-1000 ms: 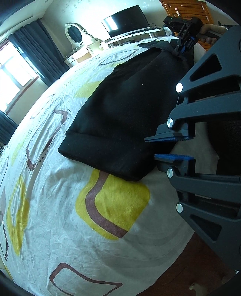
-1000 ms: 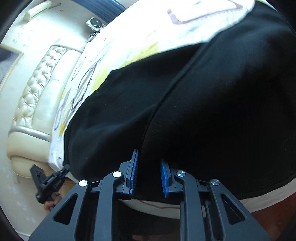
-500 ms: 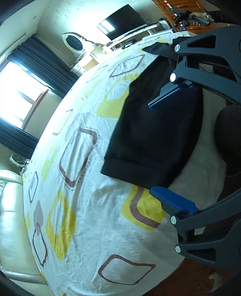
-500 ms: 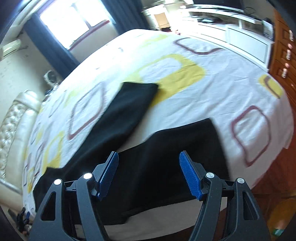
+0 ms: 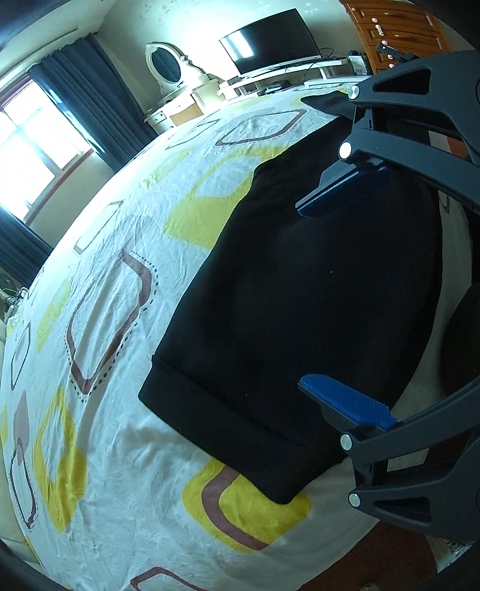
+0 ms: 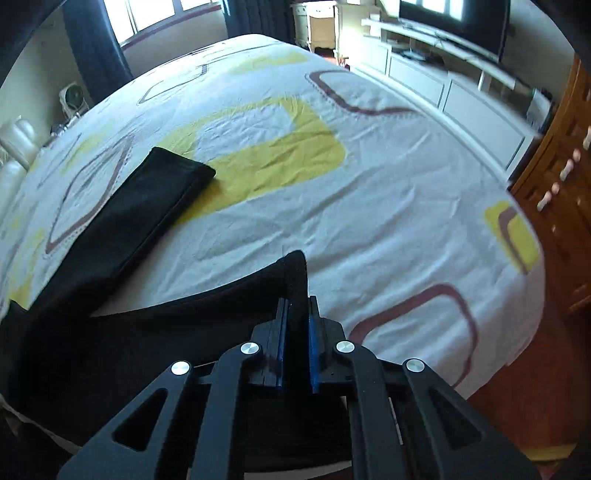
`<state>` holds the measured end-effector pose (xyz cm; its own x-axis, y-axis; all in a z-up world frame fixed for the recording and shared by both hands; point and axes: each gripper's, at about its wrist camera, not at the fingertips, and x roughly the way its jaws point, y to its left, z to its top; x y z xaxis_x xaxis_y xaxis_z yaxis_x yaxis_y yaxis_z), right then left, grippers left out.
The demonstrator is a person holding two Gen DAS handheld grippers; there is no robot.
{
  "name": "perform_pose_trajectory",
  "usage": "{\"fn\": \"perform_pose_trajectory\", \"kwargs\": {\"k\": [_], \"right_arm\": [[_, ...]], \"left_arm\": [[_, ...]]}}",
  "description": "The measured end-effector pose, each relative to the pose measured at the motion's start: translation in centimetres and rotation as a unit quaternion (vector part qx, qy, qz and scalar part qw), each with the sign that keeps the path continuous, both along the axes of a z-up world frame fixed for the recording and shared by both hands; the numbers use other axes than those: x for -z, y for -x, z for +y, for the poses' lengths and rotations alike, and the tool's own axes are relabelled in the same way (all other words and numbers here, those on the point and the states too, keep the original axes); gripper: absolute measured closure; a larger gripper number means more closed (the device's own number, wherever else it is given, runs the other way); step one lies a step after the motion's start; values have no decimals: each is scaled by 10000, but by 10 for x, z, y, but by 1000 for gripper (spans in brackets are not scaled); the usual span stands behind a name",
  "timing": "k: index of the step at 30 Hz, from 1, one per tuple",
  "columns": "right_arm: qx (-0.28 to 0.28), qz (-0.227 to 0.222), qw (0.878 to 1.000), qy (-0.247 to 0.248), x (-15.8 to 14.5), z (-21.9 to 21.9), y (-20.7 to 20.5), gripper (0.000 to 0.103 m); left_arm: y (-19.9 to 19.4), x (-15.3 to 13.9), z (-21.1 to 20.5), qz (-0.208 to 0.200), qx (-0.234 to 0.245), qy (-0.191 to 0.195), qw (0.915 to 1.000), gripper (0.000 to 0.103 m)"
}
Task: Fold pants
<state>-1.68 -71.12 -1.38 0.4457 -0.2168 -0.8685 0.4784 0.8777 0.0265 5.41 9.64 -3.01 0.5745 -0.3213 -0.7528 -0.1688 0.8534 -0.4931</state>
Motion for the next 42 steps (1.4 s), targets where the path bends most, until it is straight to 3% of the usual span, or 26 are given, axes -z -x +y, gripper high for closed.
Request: {"fn": "perform_pose_trajectory", "kwargs": {"k": [2, 4, 6, 7, 10, 13, 17, 20, 23, 26, 29, 30, 31, 32, 34, 35, 38, 42], "right_arm": [[61, 197, 9996, 207, 9, -5, -3, 93], [190, 421, 9988, 176, 27, -18, -2, 75], [659, 186, 9976, -115, 25, -37, 8, 46], [982, 10, 9944, -381, 23, -47, 17, 44], [2025, -358, 9781, -316, -1, -60, 35, 42], [1758, -842, 9792, -569, -31, -32, 12, 42], [819, -970, 9867, -1012, -54, 38, -69, 32], [368, -675, 9909, -1109, -47, 89, -138, 32], [317, -103, 9949, -954, -23, 126, -196, 32], [479, 448, 9956, -662, 0, 147, -233, 32], [684, 1075, 9918, -140, 22, 152, -252, 32], [747, 1078, 9912, -185, 26, 151, -252, 32], [861, 991, 9910, -279, 27, 148, -248, 32], [956, 953, 9903, -330, 27, 145, -245, 44], [1015, 846, 9904, -407, 21, 137, -237, 68], [1028, 683, 9904, -618, 16, 132, -230, 90], [1007, -58, 9877, -1197, -7, 117, -193, 94], [956, -1093, 9775, -1528, -41, 98, -114, 94]], "left_arm": [[-2, 3, -9, 6, 45, 13, 10000, 16], [-2, 5, -15, 24, 103, -23, 9999, 16], [-3, 6, -20, 21, 196, -122, 9997, 13], [-3, 6, -21, -2, 248, -169, 9996, 12], [-7, 9, -22, 3, 416, -284, 9987, 12], [-9, 15, -18, 81, 419, -106, 9990, 10], [-7, 19, -14, -19, 426, 130, 9990, 4], [-3, 20, -19, -28, 460, 23, 9989, 4], [-4, 19, -27, 5, 581, -266, 9980, 3], [-6, 19, -35, 73, 677, -558, 9961, 3], [-7, 19, -36, 106, 680, -597, 9958, 3], [-8, 20, -35, 123, 679, -582, 9959, 3], [-8, 20, -34, 139, 679, -568, 9960, 3], [-9, 20, -34, 148, 676, -551, 9961, 3], [-9, 21, -33, 154, 666, -528, 9963, 3], [-9, 21, -33, 157, 673, -543, 9961, 3], [-10, 21, -36, 151, 709, -632, 9954, 3], [-10, 21, -39, 136, 693, -689, 9951, 3]]}}
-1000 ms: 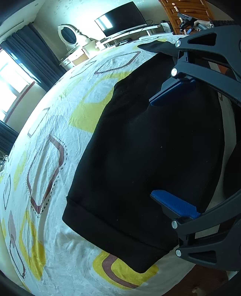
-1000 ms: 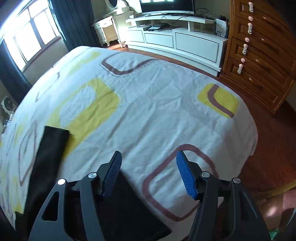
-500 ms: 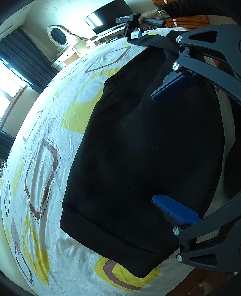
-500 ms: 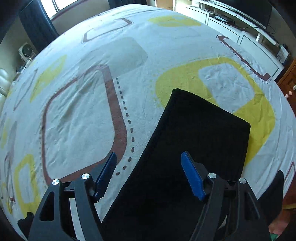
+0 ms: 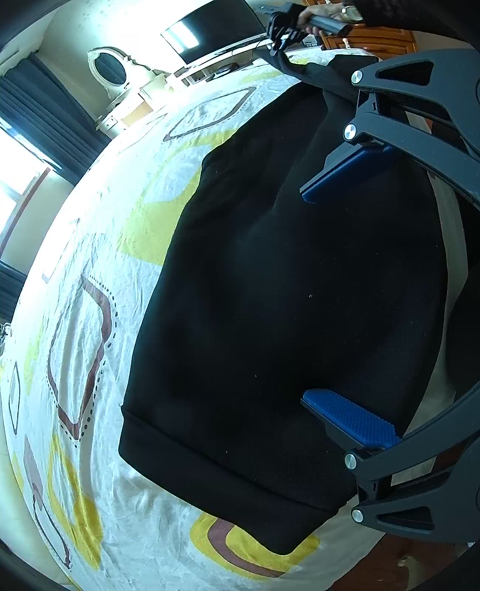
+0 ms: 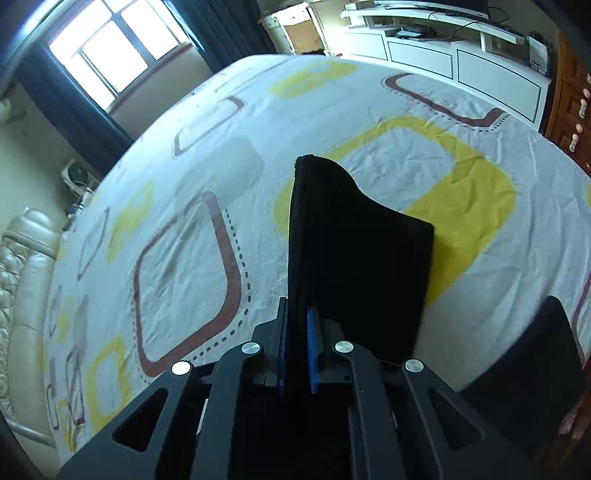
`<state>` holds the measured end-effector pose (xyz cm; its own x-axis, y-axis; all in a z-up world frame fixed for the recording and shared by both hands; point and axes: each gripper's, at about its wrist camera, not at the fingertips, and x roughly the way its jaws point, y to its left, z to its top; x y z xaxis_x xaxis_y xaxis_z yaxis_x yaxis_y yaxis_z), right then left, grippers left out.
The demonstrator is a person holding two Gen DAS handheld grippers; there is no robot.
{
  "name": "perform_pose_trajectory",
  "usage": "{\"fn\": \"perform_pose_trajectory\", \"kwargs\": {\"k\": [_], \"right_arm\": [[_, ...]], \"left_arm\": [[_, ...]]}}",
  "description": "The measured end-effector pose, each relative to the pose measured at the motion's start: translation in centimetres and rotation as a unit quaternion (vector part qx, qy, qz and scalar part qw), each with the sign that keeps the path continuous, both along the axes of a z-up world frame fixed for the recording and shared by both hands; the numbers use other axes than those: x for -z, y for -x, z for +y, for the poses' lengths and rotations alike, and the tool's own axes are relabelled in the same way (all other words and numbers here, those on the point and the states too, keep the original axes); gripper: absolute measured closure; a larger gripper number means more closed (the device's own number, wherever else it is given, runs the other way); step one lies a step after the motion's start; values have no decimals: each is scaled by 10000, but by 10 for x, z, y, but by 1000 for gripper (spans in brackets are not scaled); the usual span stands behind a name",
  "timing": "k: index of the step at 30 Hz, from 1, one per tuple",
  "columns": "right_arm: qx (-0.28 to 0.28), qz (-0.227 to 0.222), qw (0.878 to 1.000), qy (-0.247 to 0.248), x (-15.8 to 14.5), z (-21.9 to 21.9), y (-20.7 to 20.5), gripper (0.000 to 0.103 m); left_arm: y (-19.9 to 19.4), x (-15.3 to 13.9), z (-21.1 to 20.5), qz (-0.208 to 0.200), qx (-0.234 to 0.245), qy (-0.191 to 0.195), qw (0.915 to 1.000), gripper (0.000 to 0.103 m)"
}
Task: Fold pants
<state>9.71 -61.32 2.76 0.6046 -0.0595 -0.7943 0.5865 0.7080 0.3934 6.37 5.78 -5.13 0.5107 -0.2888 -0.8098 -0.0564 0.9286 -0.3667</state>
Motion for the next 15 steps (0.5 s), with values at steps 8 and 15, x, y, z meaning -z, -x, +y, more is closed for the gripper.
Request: {"fn": "perform_pose_trajectory", "kwargs": {"k": [8, 15], "right_arm": [[1020, -669, 9877, -982, 36, -52, 174, 94], [1260, -1256, 9651, -1919, 90, -57, 211, 91]], "left_arm": [[3, 0, 0, -26, -27, -12, 10000, 3], [6, 1, -7, -115, 1, -257, 9996, 3]]}}
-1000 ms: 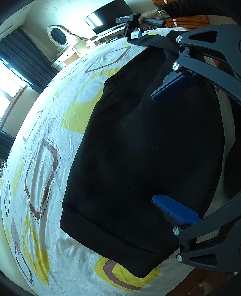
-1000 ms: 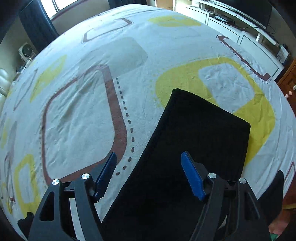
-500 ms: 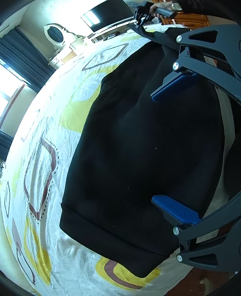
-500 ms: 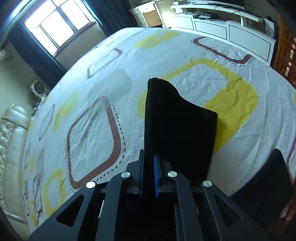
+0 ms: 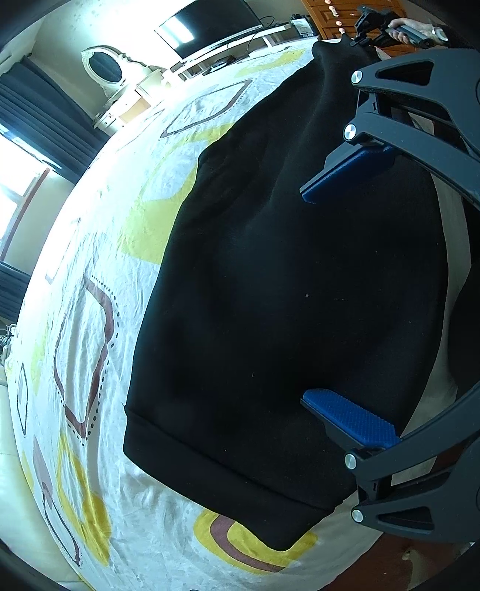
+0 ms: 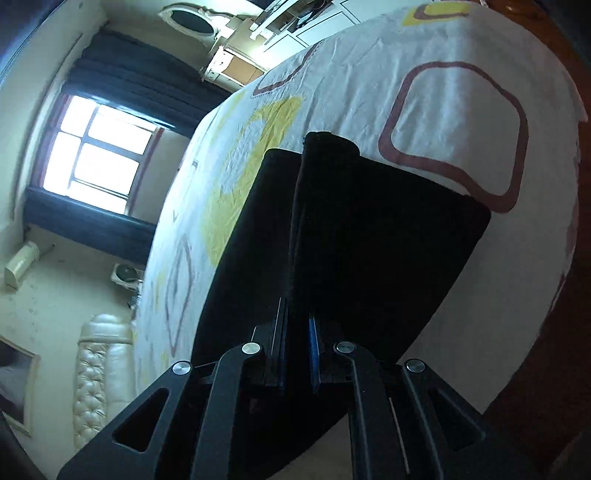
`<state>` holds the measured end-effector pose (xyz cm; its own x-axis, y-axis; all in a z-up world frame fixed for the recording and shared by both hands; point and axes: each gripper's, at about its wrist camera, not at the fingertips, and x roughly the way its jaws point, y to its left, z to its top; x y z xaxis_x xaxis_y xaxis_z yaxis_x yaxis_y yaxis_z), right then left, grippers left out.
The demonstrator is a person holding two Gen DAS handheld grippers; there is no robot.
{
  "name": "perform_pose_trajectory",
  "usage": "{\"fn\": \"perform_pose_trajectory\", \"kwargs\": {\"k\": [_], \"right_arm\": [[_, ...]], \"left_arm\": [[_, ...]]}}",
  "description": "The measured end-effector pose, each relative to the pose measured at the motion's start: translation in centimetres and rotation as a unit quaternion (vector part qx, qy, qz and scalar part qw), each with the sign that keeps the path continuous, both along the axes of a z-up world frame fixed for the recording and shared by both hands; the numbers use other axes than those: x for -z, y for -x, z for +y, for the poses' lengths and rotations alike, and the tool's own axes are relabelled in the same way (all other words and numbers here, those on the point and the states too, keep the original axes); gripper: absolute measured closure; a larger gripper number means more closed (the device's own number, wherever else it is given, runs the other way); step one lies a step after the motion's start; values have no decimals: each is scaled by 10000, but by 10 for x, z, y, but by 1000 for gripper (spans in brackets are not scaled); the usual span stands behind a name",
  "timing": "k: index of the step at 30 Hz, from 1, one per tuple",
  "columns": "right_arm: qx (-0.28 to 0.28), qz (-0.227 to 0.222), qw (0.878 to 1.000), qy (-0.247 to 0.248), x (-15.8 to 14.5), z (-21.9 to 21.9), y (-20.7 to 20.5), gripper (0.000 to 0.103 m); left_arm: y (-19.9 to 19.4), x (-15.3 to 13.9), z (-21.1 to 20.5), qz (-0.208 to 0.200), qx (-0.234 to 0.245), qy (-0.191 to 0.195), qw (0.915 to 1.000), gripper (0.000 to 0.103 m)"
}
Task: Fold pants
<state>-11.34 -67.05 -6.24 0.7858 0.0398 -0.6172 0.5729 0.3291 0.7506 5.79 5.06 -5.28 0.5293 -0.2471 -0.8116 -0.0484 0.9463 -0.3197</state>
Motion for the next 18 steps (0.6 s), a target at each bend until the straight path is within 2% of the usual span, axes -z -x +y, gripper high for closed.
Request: {"fn": "perform_pose_trajectory", "kwargs": {"k": [1, 2, 4, 6, 11, 14, 16, 18], "right_arm": [[58, -19, 10000, -42, 3, -4, -2, 90], [113, -24, 9999, -43, 4, -7, -3, 83], [216, -79, 9997, -47, 7, -10, -4, 83], [296, -96, 9995, -19, 3, -12, 0, 94], [314, -40, 9991, 264, -13, -3, 23, 96], [337, 21, 9994, 66, 4, -8, 32, 96], [520, -145, 9983, -209, 16, -16, 42, 96], [643, -145, 9976, -222, 21, -23, 48, 96]], "left_arm": [[1, 0, 0, -12, 0, -18, 10000, 3], [1, 0, -1, -20, -3, -27, 10000, 3], [2, 0, -1, -31, -7, -30, 10000, 3], [3, 0, 0, -28, -2, -5, 10000, 3], [5, -2, 8, -19, -79, 306, 9995, 3], [5, -3, 13, -2, -174, 519, 9985, 3], [5, -3, 13, 14, -174, 563, 9983, 3], [5, -5, 13, 25, -145, 559, 9983, 3]]}}
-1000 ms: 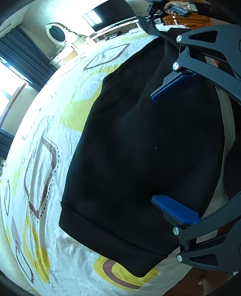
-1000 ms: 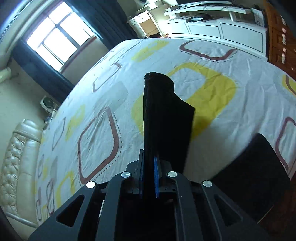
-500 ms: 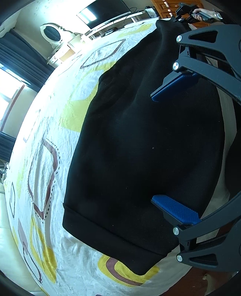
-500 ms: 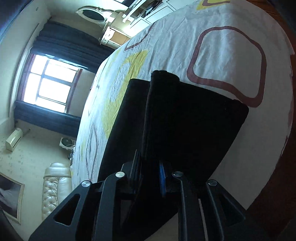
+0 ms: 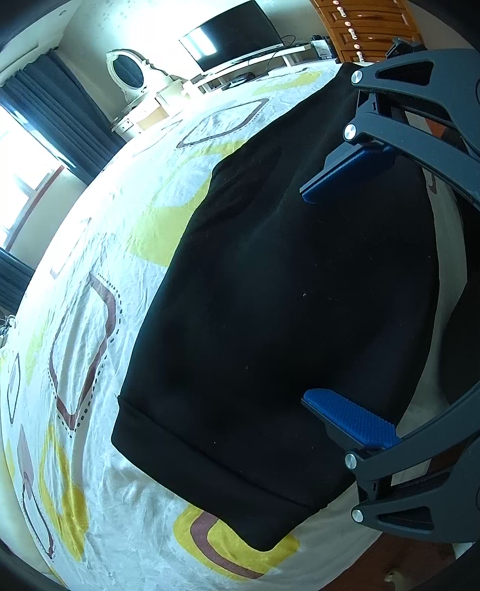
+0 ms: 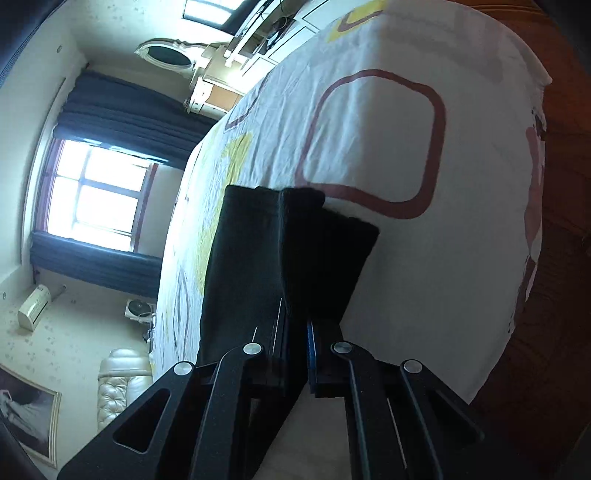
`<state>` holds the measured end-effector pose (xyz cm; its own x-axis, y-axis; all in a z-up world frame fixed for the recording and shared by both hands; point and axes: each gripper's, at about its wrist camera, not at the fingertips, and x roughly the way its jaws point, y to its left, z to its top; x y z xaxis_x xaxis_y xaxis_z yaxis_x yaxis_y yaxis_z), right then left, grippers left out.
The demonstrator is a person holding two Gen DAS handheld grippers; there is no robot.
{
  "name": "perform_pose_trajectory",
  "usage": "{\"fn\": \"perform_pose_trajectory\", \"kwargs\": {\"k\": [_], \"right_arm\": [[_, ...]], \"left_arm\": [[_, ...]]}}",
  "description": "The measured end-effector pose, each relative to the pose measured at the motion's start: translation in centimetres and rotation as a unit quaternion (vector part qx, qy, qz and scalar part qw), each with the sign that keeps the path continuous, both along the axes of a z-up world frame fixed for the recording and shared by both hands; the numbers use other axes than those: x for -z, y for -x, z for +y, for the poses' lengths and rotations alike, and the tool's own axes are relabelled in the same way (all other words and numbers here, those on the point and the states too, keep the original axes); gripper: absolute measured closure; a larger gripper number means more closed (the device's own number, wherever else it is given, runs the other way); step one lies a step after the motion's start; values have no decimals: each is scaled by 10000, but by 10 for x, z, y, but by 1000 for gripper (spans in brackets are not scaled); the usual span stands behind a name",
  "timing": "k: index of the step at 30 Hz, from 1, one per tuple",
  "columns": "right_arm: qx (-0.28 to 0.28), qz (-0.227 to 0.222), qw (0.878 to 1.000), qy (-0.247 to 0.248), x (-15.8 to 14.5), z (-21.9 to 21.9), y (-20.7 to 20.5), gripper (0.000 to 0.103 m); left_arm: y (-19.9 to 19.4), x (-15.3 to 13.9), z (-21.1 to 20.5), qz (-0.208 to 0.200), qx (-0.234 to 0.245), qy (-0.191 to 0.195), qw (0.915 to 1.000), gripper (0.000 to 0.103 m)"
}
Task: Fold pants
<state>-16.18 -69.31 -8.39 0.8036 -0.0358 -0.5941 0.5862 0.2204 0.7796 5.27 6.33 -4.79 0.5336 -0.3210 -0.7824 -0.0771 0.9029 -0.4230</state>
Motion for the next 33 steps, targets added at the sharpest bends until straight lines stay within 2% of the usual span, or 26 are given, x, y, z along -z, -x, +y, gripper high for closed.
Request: {"fn": "perform_pose_trajectory", "kwargs": {"k": [5, 6, 7, 9, 10, 11, 12, 13, 14, 16, 19, 21, 24, 28, 30, 31, 32, 33], "right_arm": [[295, 277, 9989, 234, 0, -10, 20, 95], [403, 520, 9971, 377, -3, -13, 26, 94], [392, 782, 9937, 694, -11, -15, 28, 91], [238, 859, 9879, 1267, -32, -20, 27, 91], [156, 754, 9859, 1489, -44, -22, 26, 89], [-17, 548, 9850, 1635, -55, -28, 23, 69], [-217, 424, 9833, 1754, -64, -35, 18, 40], [-372, 321, 9800, 1926, -74, -39, 8, 32], [-595, 195, 9770, 2038, -80, -43, 0, 31], [-1278, 183, 9715, 1988, -84, -51, -32, 31], [-1844, 598, 9621, 1918, -70, -60, -70, 31], [-1859, 996, 9614, 1764, -57, -70, -82, 31], [-2157, 984, 9660, 1028, -25, -74, -90, 27], [-2577, 1122, 9535, 1089, -26, -57, -99, 31], [-2816, 1579, 9354, 1444, -29, -43, -108, 47], [-2928, 1767, 9260, 1596, -30, -37, -112, 49], [-3018, 1822, 9220, 1602, -31, -34, -115, 64], [-3140, 1707, 9229, 1431, -31, -32, -115, 82]], "left_arm": [[1, -3, -1, 51, 36, 23, 10000, 3], [1, -3, -1, 52, 38, 29, 10000, 3], [1, -4, 0, 50, 45, 43, 10000, 3], [0, -9, 1, -21, 132, 180, 9997, 3], [0, -12, 2, -114, 173, 249, 9995, 3], [1, -17, 1, -245, 217, 240, 9992, 3], [1, -20, 0, -365, 280, 182, 9988, 3], [0, -24, -3, -471, 377, 95, 9981, 3], [-2, -25, -3, -531, 446, -13, 9976, 3], [-4, -25, 0, -566, 387, -143, 9975, 3], [-7, -17, 10, -375, 174, -130, 9991, 3], [-9, -9, 20, -190, 15, -15, 9998, 3], [-10, -1, 34, -29, -201, 273, 9994, 3], [-12, 0, 37, -8, -280, 347, 9990, 3], [-13, 1, 37, 5, -274, 296, 9992, 3], [-13, 2, 36, 27, -268, 272, 9993, 3], [-13, 2, 35, 36, -262, 237, 9994, 3], [-14, 2, 34, 39, -238, 176, 9996, 3]]}}
